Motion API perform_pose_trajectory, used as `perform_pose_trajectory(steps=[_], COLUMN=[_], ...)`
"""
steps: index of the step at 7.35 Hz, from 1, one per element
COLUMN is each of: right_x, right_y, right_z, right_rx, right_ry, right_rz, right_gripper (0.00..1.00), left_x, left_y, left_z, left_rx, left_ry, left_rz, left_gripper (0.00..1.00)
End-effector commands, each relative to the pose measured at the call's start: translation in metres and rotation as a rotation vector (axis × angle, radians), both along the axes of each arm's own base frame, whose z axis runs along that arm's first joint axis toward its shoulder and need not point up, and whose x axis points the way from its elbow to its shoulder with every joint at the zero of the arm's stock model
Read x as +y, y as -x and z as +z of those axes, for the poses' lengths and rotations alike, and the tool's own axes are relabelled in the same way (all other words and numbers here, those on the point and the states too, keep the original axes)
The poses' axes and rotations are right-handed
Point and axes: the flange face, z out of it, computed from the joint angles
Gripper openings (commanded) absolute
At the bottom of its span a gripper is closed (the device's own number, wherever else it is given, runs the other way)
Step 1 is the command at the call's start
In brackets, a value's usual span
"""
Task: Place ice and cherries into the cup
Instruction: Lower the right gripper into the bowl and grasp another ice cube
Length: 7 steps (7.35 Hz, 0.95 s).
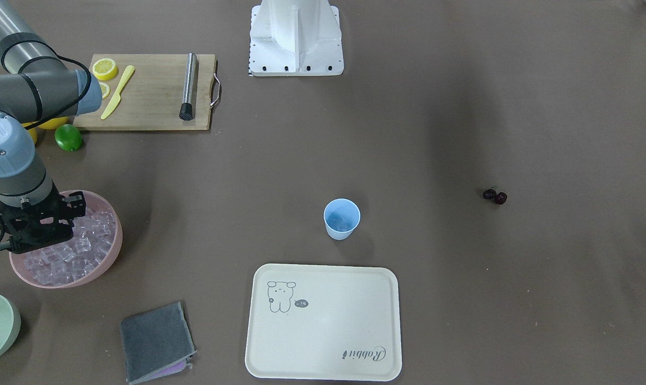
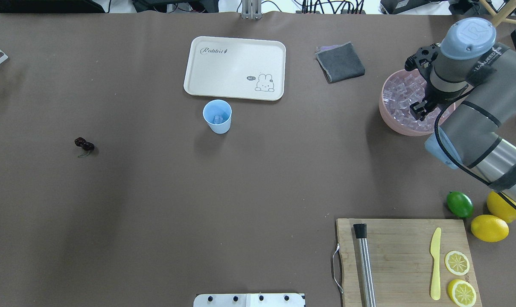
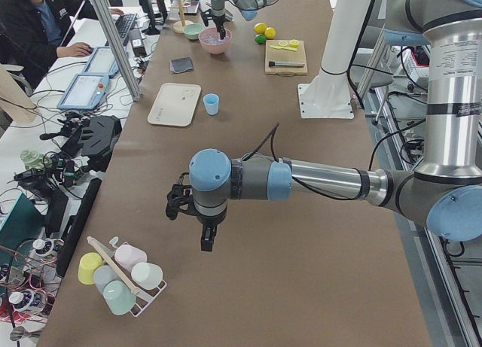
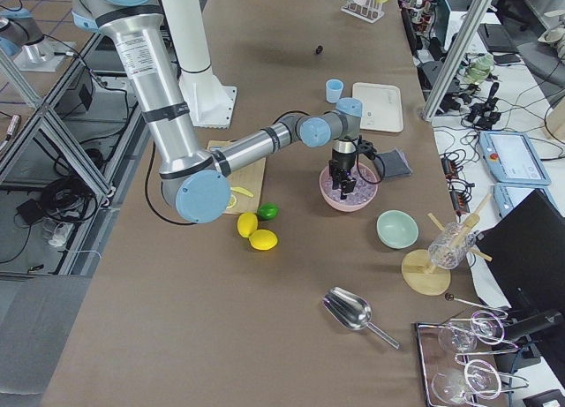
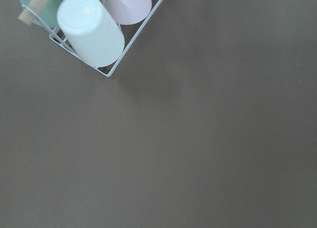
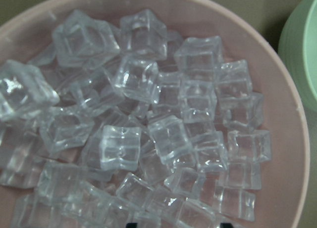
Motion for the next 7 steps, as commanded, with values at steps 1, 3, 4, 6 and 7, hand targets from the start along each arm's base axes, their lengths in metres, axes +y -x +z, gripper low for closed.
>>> perform_pose_trajectory(steps=[1,3,4,6,7], right_x=[0.006,0.008,0.009,0.011,0.011], right_y=[0.01,0.012,0.012,0.015,0.015], right_z=[-0.012,-0.008,-0.001,0.0,0.003], right_rx=[-0.032,-0.03,-0.02,-0.019,-0.016], right_ry=[0.036,0.041,0.051,0.056,0.059], right_rz=[0.056,0.048,0.049,0.051,0.05], right_gripper=[0.57,0.57,0.5,0.39,0.29], left_x=[0.0,0.0,0.001,-0.001,-0.001], left_y=[0.0,0.0,0.0,0.0,0.0], left_z=[-0.001,0.001,0.001,-0.001,-0.001], left_rx=[0.0,0.0,0.0,0.0,0.0], left_ry=[-0.002,0.002,0.001,-0.004,-0.004], left_rz=[0.0,0.0,0.001,0.0,0.0], left_gripper=[0.98,0.98,0.98,0.98,0.98])
